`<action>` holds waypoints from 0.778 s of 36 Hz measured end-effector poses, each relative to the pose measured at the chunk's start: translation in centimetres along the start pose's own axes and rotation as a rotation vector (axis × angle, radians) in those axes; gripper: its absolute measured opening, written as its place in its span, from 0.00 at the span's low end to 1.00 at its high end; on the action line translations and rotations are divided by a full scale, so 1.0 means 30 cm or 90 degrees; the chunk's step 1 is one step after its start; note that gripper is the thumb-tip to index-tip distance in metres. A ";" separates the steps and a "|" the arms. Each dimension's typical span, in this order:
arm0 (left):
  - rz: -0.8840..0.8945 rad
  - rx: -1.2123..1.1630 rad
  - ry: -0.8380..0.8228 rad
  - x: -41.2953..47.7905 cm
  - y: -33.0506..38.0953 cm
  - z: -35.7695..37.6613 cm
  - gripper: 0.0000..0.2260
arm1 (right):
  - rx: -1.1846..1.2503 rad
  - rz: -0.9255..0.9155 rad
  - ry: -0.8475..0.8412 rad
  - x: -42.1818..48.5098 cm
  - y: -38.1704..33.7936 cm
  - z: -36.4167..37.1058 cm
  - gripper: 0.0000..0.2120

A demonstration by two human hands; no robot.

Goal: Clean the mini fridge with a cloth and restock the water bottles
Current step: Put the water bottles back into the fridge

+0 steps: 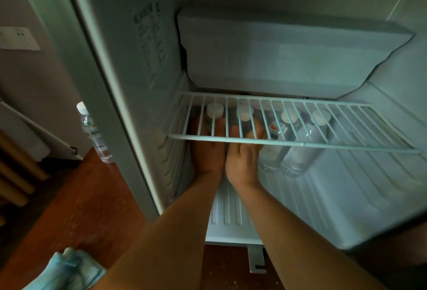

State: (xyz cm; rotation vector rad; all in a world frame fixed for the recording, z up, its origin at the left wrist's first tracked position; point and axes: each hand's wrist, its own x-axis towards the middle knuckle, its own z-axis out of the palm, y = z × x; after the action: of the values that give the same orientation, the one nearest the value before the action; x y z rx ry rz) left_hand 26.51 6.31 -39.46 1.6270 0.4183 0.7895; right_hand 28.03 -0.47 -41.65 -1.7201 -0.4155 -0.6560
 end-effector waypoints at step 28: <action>0.128 0.343 -0.024 -0.616 0.149 -0.629 0.16 | -0.069 0.200 -0.252 -0.402 -0.514 -0.294 0.24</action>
State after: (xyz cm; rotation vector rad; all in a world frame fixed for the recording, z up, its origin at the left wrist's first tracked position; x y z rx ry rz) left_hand -0.26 6.68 -39.05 2.2097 0.4715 0.8381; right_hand 7.68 -4.37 -36.02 -1.9708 -0.3755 -0.1096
